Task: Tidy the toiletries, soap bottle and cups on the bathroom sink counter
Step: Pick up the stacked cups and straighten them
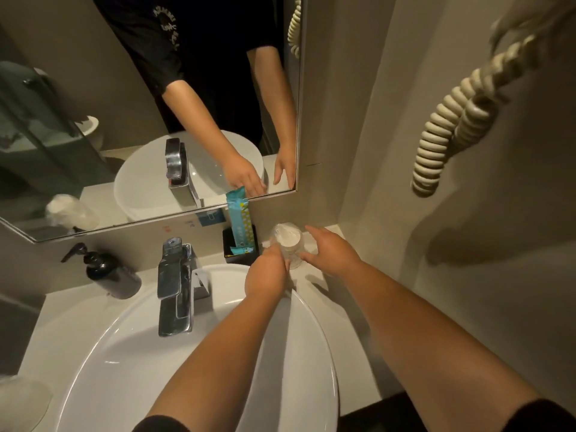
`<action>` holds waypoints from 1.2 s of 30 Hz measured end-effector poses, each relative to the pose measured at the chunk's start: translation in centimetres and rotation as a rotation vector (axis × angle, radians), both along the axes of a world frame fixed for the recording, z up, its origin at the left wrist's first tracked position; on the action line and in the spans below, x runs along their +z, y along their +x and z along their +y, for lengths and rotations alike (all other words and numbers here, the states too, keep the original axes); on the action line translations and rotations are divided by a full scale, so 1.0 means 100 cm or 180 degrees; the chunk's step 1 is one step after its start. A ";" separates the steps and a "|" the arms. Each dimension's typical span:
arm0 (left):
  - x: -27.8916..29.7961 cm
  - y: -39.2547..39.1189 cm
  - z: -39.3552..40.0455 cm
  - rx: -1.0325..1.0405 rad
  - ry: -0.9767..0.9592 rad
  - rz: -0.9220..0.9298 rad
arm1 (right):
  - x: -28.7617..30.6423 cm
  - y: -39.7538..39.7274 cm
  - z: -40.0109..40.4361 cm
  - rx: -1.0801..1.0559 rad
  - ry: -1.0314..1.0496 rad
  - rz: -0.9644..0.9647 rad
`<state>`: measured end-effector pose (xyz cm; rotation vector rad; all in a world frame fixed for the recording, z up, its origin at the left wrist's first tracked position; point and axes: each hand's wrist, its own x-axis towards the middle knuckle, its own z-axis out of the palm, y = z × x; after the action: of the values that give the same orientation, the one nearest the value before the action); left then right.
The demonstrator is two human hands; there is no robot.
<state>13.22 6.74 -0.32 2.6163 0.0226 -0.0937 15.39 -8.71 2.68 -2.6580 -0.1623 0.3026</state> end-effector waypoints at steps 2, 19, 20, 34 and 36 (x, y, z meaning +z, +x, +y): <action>0.010 -0.016 0.003 -0.0227 0.0224 -0.0056 | 0.014 -0.018 -0.002 0.0092 -0.0207 -0.0100; 0.050 -0.220 0.041 -0.0221 0.1217 -0.0540 | 0.054 -0.196 0.018 0.0973 -0.0836 -0.0479; 0.049 -0.236 0.044 -0.0100 0.1203 -0.0492 | 0.054 -0.207 0.023 0.1014 -0.0787 -0.0523; 0.069 -0.389 0.162 0.1192 0.1358 -0.0077 | 0.049 -0.293 0.152 0.2228 -0.0662 -0.0644; 0.070 -0.403 0.185 0.1315 0.1308 -0.0032 | 0.048 -0.299 0.179 0.2392 -0.0714 -0.0667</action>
<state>-27.06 25.25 6.66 2.9536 0.6367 0.0789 -14.55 9.17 7.47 -2.7314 -1.2676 0.2806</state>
